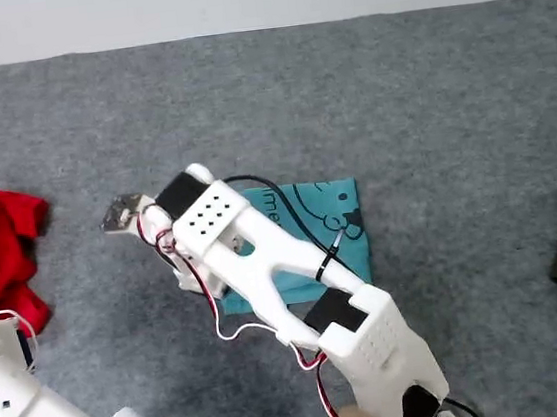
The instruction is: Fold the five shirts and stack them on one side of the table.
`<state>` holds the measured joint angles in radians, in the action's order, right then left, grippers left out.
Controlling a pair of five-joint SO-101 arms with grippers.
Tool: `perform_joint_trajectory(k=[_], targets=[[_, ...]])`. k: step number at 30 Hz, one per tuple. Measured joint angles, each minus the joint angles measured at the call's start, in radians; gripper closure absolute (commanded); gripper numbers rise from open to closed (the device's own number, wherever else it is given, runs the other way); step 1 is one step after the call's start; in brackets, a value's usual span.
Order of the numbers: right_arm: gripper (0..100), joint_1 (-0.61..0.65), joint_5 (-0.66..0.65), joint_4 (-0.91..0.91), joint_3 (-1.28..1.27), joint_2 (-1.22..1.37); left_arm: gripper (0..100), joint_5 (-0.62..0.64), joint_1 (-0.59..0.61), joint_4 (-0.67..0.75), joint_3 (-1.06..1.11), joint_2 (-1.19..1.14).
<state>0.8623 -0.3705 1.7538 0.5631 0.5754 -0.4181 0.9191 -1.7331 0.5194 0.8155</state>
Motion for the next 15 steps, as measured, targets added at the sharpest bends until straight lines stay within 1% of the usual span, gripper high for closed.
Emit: perform_joint_trajectory(k=[5, 8, 11, 15], targets=[[98.8, -0.041, 0.017, 0.0, 0.005, -0.109, 100, 0.0, 0.0, 0.0, 0.0, 0.0], [98.7, -0.089, 0.084, 0.0, 0.005, -0.196, 100, 0.0, 0.0, 0.0, 0.0, 0.0], [97.6, -0.166, 0.157, 0.0, 0.002, -0.252, 100, 0.0, 0.0, 0.0, 0.0, 0.0], [90.8, -0.281, 0.282, 0.0, -0.049, -0.293, 100, 0.0, 0.0, 0.0, 0.0, 0.0]])
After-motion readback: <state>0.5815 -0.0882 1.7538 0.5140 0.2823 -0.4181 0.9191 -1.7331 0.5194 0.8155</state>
